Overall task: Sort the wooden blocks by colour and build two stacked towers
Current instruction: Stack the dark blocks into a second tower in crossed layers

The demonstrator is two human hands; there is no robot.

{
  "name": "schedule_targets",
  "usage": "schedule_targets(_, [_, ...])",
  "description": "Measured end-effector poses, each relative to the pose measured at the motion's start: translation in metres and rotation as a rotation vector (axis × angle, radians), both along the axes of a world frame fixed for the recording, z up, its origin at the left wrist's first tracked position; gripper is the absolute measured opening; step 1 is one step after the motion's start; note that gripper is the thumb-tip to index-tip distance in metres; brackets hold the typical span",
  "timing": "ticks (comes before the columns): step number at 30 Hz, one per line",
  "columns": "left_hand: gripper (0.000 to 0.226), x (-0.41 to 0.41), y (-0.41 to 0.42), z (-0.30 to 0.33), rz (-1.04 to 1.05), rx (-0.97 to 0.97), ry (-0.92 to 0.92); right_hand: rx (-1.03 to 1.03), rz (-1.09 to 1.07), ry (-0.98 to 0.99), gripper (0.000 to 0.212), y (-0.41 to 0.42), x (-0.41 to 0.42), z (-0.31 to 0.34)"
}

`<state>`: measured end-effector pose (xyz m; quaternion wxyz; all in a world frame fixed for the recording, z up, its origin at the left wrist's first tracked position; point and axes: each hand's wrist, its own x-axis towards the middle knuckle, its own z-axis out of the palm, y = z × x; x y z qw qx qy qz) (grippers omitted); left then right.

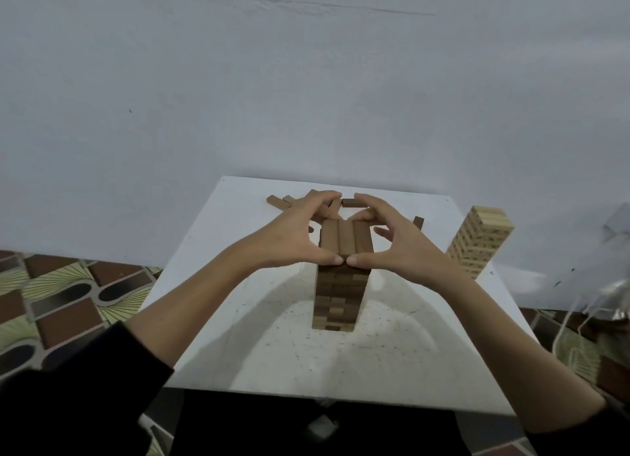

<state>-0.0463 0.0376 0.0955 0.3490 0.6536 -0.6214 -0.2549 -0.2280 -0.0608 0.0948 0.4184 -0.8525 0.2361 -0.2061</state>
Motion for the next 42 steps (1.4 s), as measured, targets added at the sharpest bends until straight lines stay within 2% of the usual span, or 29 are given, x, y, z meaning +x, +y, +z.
schedule_targets(11, [0.107,-0.003,0.01,-0.008,-0.013,0.039,0.008,-0.023,0.01,0.078,0.098,-0.001,-0.01,-0.007])
schedule_targets(31, [0.103,-0.011,0.011,-0.015,0.028,-0.004,0.114,-0.039,0.027,0.07,0.094,0.004,-0.003,-0.009])
schedule_targets(42, [0.11,-0.01,0.006,-0.024,0.037,-0.006,0.187,0.058,0.011,0.045,0.092,0.006,0.0,-0.012])
